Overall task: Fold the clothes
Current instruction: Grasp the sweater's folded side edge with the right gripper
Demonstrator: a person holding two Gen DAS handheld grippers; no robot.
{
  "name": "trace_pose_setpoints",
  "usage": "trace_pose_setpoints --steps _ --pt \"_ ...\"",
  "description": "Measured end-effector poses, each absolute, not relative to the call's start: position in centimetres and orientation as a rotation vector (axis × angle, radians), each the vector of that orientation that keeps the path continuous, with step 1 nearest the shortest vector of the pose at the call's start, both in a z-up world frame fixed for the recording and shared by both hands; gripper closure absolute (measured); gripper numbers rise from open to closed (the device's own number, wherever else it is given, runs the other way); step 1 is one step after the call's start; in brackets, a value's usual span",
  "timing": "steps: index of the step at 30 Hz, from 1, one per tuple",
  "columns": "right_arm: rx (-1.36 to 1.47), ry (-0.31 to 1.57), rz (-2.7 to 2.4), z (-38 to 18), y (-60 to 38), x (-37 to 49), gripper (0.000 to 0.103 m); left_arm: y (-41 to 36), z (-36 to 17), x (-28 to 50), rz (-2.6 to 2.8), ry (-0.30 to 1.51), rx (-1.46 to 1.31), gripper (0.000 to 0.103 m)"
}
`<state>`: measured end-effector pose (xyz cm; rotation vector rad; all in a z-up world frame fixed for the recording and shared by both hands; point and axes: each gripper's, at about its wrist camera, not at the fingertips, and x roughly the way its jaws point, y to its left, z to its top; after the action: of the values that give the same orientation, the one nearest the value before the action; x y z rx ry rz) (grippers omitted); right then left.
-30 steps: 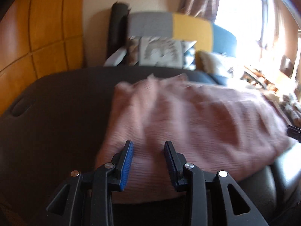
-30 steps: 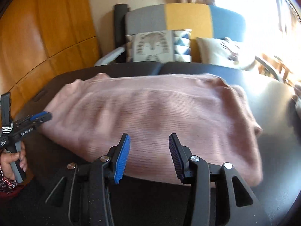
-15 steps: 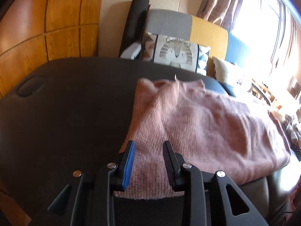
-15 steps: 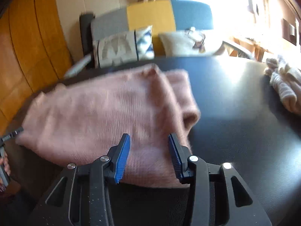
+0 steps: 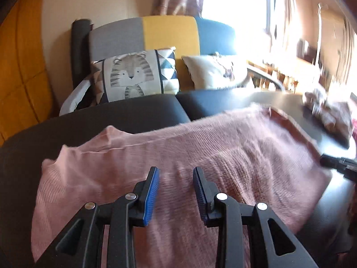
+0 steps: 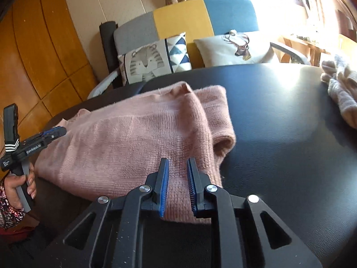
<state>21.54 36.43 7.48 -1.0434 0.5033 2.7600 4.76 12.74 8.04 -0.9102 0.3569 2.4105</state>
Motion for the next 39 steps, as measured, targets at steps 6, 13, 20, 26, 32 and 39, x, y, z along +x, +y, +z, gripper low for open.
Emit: trace_pose_setpoints --steps 6,13,20,26,32,39 --pt "-1.111 0.569 2.667 5.4 38.5 21.2 0.093 13.3 6.5 4.7 2.447 0.443 -0.895 0.058" --pt "-1.068 0.511 2.776 9.3 37.0 18.7 0.089 10.8 5.5 2.1 2.384 0.19 -1.019 0.035" --pt "-1.228 0.32 2.866 9.3 34.1 8.0 0.089 9.3 5.5 1.7 2.339 0.08 -1.052 0.032" --pt "-1.208 0.487 2.845 9.9 33.9 5.3 0.089 5.8 7.6 1.5 2.506 0.212 -0.954 0.033" --pt "-1.355 0.416 3.075 12.2 24.6 -0.3 0.089 0.7 5.7 -3.0 2.681 0.178 -1.154 0.033" --pt "-1.729 0.583 3.044 9.1 17.4 -7.9 0.089 -1.3 4.4 -3.4 2.641 0.026 -1.164 0.033"
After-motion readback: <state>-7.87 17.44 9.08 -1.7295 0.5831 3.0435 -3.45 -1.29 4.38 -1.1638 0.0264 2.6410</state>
